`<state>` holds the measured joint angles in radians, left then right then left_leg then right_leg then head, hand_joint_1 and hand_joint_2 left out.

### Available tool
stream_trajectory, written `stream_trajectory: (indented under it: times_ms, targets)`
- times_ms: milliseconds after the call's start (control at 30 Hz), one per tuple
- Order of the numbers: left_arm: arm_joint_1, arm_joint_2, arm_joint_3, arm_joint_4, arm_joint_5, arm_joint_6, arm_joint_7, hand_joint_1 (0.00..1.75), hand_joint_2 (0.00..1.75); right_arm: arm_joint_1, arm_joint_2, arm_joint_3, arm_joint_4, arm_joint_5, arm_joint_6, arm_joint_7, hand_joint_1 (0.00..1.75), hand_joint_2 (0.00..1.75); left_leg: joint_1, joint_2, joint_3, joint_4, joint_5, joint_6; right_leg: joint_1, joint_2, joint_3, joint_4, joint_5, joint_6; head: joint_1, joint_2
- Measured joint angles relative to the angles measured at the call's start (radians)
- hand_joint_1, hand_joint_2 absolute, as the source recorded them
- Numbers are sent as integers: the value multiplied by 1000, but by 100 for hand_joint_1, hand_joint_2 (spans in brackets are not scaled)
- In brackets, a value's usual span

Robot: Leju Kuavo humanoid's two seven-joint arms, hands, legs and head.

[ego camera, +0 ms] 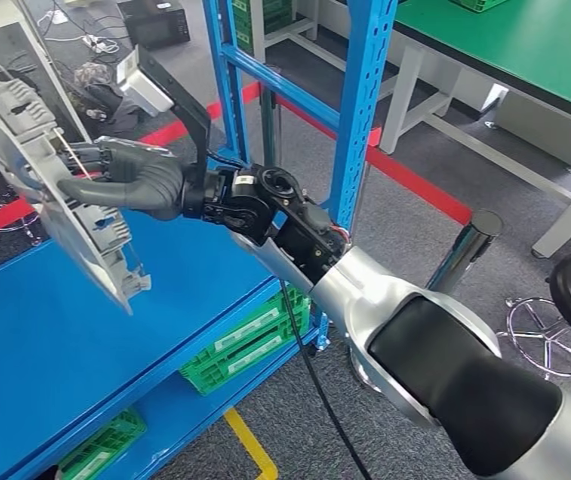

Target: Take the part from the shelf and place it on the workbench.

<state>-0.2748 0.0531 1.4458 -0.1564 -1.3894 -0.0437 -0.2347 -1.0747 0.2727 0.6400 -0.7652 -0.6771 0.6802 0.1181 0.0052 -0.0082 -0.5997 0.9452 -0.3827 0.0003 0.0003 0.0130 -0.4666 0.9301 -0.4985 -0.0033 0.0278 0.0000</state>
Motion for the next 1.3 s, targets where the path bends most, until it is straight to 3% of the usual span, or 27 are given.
stream_trajectory:
  times_ms: [200, 533, 1033, 1167, 1300]
  targets:
    - [-3, -2, 0, 0, 2, -3, 0, 0, 0, 89, -34, 43, -123, -37, -39, 72, 175, 175, 0, 0, 0, 0, 0, 0, 0, 0, 0, 0, 0, 0, 0, 0]
    - [7, -2, 0, 0, 15, -14, -7, 0, 0, 244, -164, 107, -414, -119, -96, 214, 175, 175, 0, 0, 0, 0, 0, 0, 0, 0, 0, -1, 0, 0, 0, 0]
    - [9, 0, 0, 0, 25, -31, -8, 0, 0, 269, -257, 179, -616, -150, -87, 231, 175, 175, 0, 0, 0, 0, 0, 0, 0, 0, 0, 0, 0, 0, 0, 0]
    - [10, 1, 0, 0, 32, -41, -10, 0, 175, 269, -266, 191, -638, -149, -89, 229, 175, 175, 0, 0, 0, 0, 0, 0, 0, 0, 0, -1, 0, 0, 0, 0]
    - [10, 2, 0, 0, 40, -53, -18, 0, 175, 267, -269, 196, -654, -142, -104, 219, 175, 175, 0, 0, 0, 0, 0, 0, 0, 0, 0, 0, 0, 0, 0, 0]
